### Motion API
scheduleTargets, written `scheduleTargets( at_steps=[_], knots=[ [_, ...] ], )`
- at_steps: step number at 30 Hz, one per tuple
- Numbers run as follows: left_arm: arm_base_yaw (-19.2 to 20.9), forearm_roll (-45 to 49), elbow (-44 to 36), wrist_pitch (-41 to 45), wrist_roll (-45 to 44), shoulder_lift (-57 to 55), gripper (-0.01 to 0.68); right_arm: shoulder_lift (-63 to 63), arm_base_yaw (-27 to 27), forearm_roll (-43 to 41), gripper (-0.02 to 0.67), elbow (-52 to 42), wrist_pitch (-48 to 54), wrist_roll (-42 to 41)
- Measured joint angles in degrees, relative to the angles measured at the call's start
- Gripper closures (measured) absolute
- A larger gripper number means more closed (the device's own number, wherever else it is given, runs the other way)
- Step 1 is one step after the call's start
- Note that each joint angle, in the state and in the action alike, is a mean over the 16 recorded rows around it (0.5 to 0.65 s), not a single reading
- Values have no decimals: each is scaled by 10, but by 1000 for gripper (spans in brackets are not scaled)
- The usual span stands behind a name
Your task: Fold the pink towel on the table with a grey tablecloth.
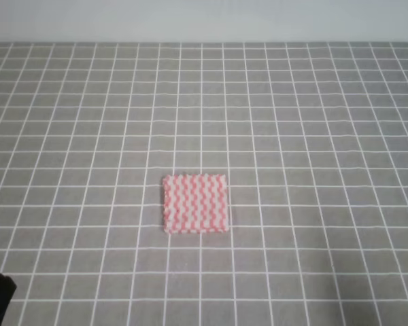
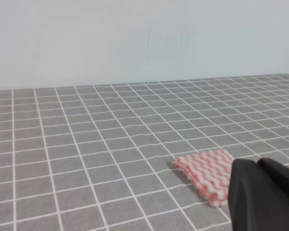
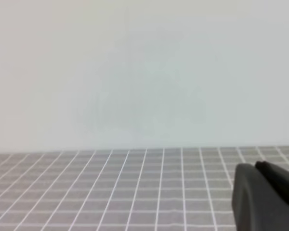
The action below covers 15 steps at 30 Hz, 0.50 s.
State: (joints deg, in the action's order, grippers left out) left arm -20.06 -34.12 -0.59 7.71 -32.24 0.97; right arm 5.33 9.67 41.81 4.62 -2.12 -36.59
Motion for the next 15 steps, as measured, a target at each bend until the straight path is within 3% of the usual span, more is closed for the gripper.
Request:
scheduleTargets(
  at_steps=[6, 15],
  knots=[
    [0, 0, -2, -1, 0, 0, 676, -53, -15, -19, 665, -33, -7, 8],
    [0, 1, -3, -2, 0, -1, 675, -66, -19, -189, 665, -50, 39, 143]
  ],
)
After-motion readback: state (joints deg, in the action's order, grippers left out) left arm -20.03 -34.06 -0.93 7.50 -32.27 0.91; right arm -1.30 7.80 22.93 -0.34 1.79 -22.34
